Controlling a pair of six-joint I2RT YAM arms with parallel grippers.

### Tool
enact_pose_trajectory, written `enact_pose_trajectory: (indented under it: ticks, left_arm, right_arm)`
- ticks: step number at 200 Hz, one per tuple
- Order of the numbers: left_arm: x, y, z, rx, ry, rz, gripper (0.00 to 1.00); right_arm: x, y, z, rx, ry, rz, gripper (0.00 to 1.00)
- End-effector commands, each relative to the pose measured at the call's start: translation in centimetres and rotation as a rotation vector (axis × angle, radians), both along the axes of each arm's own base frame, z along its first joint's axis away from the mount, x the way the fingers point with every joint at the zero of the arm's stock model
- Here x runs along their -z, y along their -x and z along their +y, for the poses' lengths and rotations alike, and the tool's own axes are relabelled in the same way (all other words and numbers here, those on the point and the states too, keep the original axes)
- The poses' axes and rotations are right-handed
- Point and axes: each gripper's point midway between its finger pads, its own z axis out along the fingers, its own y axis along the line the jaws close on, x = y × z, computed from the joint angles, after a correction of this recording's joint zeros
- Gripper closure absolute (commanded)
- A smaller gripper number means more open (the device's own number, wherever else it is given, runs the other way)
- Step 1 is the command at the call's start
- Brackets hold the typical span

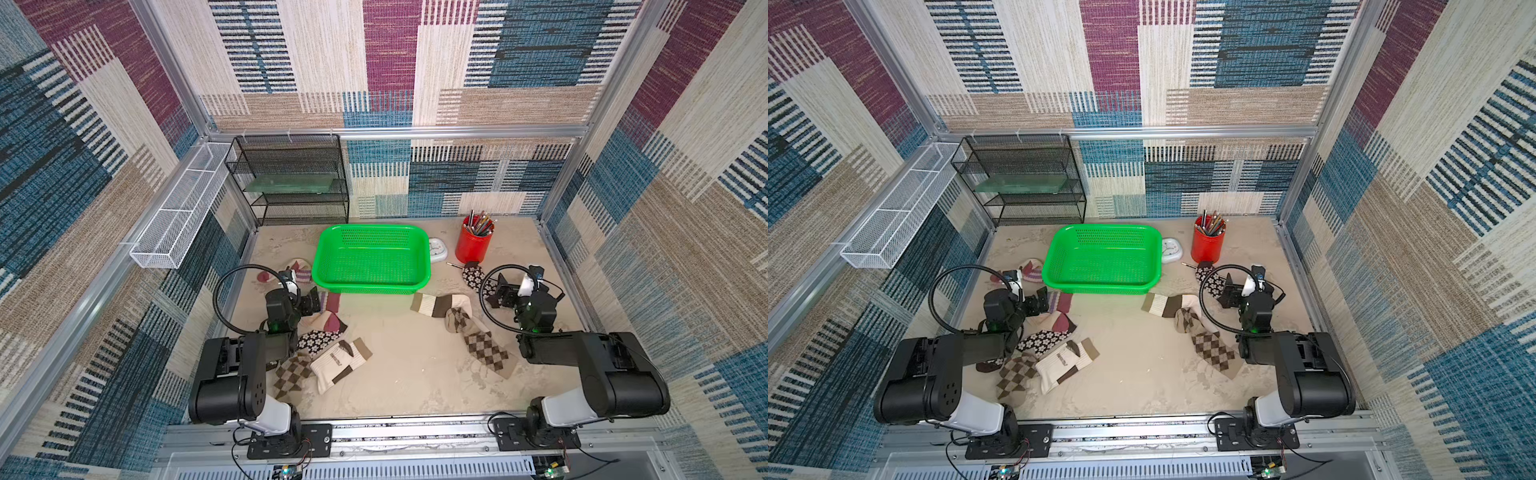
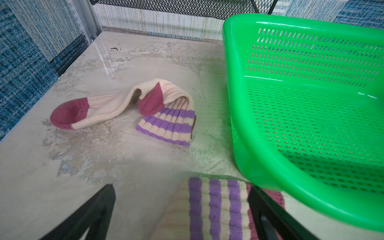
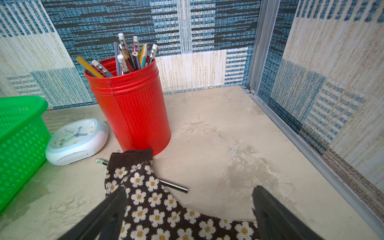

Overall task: Place the socks together as a pair
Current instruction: Pick up the sock at the center of the board.

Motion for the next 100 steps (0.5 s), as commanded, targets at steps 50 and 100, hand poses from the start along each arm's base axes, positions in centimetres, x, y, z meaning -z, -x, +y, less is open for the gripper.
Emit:
enact_pose_trajectory:
  ticks: [50, 100]
  left_arm:
    - [-0.71, -0.31, 0.14, -0.002, -0.012, -0.029, 0.00]
    - [-0.71, -0.41, 0.18, -0.005, -0.011, -0.027, 0.00]
  right_arm:
    - [-0.57, -0.12, 0.10, -0.008, 0.006, -0.021, 0.04]
    - [-0.64, -0.11, 0.07, -0.013, 0.001, -0.024, 0.04]
